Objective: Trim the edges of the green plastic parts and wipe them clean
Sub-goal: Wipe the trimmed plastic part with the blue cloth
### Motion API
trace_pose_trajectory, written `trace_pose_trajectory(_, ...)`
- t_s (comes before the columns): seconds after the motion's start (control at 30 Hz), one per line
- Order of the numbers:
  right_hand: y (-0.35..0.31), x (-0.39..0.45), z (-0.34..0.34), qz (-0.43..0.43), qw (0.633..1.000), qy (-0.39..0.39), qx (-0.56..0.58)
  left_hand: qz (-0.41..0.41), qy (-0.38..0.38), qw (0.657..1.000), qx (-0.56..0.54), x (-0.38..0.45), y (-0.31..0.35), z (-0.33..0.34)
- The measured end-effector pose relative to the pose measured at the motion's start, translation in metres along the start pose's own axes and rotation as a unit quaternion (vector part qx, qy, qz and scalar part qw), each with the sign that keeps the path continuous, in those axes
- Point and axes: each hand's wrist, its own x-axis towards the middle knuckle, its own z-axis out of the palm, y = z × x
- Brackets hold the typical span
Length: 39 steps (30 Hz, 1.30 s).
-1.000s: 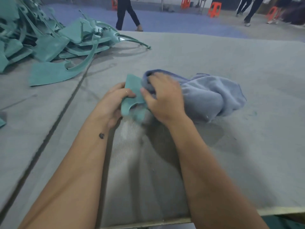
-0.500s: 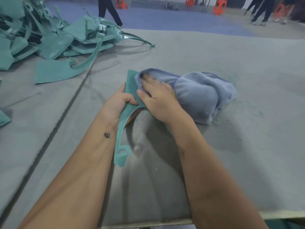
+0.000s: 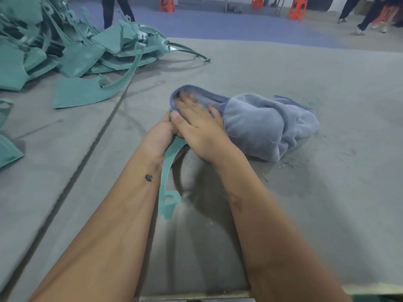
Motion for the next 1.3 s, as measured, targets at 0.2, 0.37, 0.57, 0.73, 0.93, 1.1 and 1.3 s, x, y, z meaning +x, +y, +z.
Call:
trace_pose_trajectory(0.2, 0.022, 0.005, -0.012, 0.121, 0.977, 0.108, -0.137, 0.082, -0.003, 0.989, 0.125, -0.002, 0.001, -0.002)
trace_pose_trajectory(0.37, 0.031, -0.004, -0.032, 0.151, 0.950, 0.264, -0.070, 0.092, -0.043, 0.984, 0.145, -0.003, 0.001, 0.003)
trace_pose_trajectory(0.57, 0.006, -0.002, -0.019, 0.060, 0.960, 0.274, -0.012, 0.083, -0.051, 0.981, 0.169, -0.003, 0.003, 0.002)
trace_pose_trajectory(0.73, 0.002, -0.012, -0.015, -0.036, 0.982, 0.187, 0.018, 0.090, -0.033, 0.985, 0.143, -0.002, 0.000, 0.005)
trace_pose_trajectory(0.93, -0.002, -0.016, -0.005, -0.068, 0.994, 0.082, -0.032, -0.013, -0.039, 0.999, 0.032, -0.002, 0.001, 0.012)
trace_pose_trajectory(1.1, 0.010, -0.009, -0.005, 0.053, 0.995, 0.079, -0.037, 0.046, -0.016, 0.996, 0.077, 0.001, 0.001, 0.003)
trace_pose_trajectory(1.3, 0.041, -0.013, -0.022, 0.185, 0.974, 0.126, -0.038, 0.121, 0.049, 0.991, 0.024, -0.004, 0.011, -0.007)
